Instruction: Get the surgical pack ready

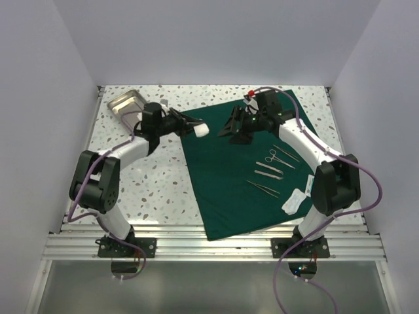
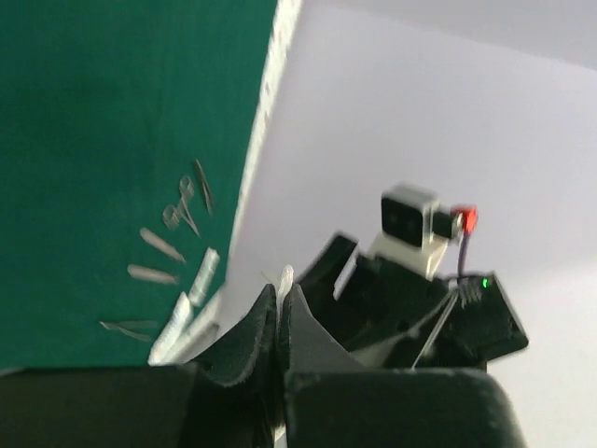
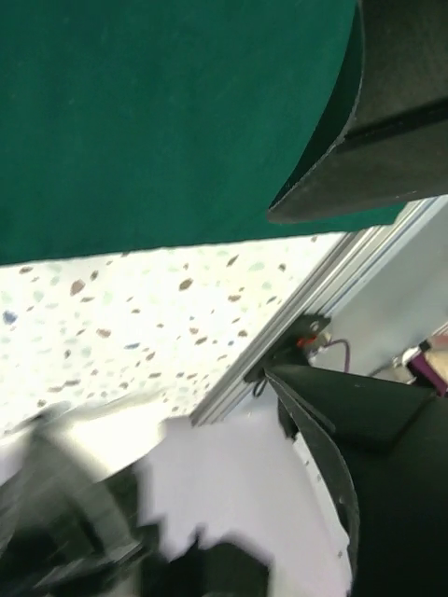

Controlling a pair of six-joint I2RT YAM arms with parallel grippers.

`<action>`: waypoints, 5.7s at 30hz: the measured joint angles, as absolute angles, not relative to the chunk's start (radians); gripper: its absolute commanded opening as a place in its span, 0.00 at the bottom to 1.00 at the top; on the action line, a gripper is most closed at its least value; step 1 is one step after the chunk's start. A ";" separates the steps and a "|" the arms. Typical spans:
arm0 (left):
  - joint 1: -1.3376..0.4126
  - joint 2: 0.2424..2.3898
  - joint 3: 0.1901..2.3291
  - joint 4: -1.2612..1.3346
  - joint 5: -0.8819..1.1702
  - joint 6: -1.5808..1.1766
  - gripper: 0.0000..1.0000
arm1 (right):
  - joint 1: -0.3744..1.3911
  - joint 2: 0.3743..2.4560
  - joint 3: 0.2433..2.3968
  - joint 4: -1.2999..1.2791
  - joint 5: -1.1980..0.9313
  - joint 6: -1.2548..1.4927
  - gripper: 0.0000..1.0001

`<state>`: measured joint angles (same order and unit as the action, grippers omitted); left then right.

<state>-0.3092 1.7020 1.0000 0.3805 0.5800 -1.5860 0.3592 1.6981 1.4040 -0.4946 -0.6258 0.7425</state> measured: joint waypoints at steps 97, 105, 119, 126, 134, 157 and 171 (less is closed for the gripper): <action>0.215 2.375 2.102 -0.503 0.355 -0.583 0.99 | 0.242 1.798 1.303 -0.746 -0.541 0.392 0.66; 0.145 2.070 2.035 -0.595 0.154 -0.541 0.97 | 0.220 1.776 1.343 -0.831 -0.342 0.438 0.56; -0.498 1.394 1.232 -0.628 0.045 -0.551 0.98 | -0.051 1.474 1.067 -0.935 -0.055 0.517 0.52; -0.573 1.220 1.070 -0.592 0.119 -0.604 0.91 | -0.195 1.394 0.991 -0.982 0.073 0.491 0.53; -0.578 1.215 0.953 -0.508 0.221 -0.591 0.92 | -0.337 1.514 1.074 -0.953 0.139 0.411 0.74; -0.478 1.319 0.890 -0.318 0.516 -0.537 0.91 | -0.393 1.709 1.055 -0.835 0.028 0.234 0.80; -0.414 1.349 0.888 -0.294 0.577 -0.532 0.91 | -0.393 1.734 1.044 -0.817 0.061 0.246 0.57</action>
